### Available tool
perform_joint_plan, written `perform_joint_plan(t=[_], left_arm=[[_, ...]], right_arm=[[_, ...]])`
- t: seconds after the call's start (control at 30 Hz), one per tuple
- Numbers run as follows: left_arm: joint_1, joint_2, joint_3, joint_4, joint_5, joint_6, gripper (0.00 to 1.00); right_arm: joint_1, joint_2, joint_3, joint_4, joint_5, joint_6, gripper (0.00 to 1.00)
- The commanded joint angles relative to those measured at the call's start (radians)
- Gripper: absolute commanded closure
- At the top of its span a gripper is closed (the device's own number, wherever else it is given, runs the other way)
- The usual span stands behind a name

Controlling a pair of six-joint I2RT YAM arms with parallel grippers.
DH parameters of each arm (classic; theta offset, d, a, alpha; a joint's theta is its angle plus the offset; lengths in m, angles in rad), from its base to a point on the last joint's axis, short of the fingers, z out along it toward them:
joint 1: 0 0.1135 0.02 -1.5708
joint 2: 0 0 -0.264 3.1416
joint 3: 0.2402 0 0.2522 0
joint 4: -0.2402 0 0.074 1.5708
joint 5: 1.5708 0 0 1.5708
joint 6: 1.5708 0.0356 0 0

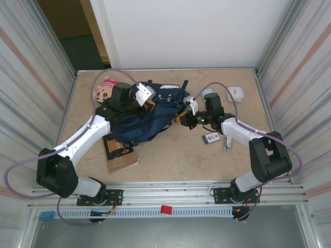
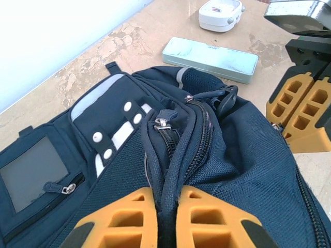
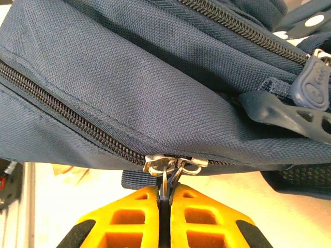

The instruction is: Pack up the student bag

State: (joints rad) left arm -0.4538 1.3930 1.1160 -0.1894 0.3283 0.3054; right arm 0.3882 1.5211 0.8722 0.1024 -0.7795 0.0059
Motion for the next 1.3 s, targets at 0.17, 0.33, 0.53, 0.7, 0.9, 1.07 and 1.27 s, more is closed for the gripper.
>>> perform_joint_plan(t=[0.17,0.33,0.53,0.7,0.9,1.07,1.27], left_arm=[[-0.004,-0.021,-0.005,0.146,0.059,-0.039,1.0],[-0.004,-0.027,-0.005,0.135,0.068,-0.022,1.0],[-0.002,-0.032,-0.004,0.132,0.109,-0.012,1.0],[0.003,-0.023,0.013,0.121,0.16,-0.016,1.0],[0.008,-0.026,0.015,0.119,0.178,-0.021,1.0],[0.009,-0.025,0.015,0.121,0.191,-0.023,1.0],[0.011,-0.022,0.014,0.128,0.211,-0.027,1.0]], right_arm=[[0.014,0.016,0.032,0.05,-0.063,0.22,0.7],[-0.025,0.0,0.01,0.039,-0.013,0.289,0.58],[-0.123,-0.069,-0.074,0.027,0.014,0.364,0.52],[-0.135,-0.071,-0.072,0.069,-0.064,0.443,0.51],[-0.083,-0.059,-0.064,0.131,-0.07,0.453,0.51],[-0.068,-0.017,-0.038,0.193,-0.071,0.466,0.5],[-0.049,0.029,-0.014,0.236,-0.072,0.454,0.5]])
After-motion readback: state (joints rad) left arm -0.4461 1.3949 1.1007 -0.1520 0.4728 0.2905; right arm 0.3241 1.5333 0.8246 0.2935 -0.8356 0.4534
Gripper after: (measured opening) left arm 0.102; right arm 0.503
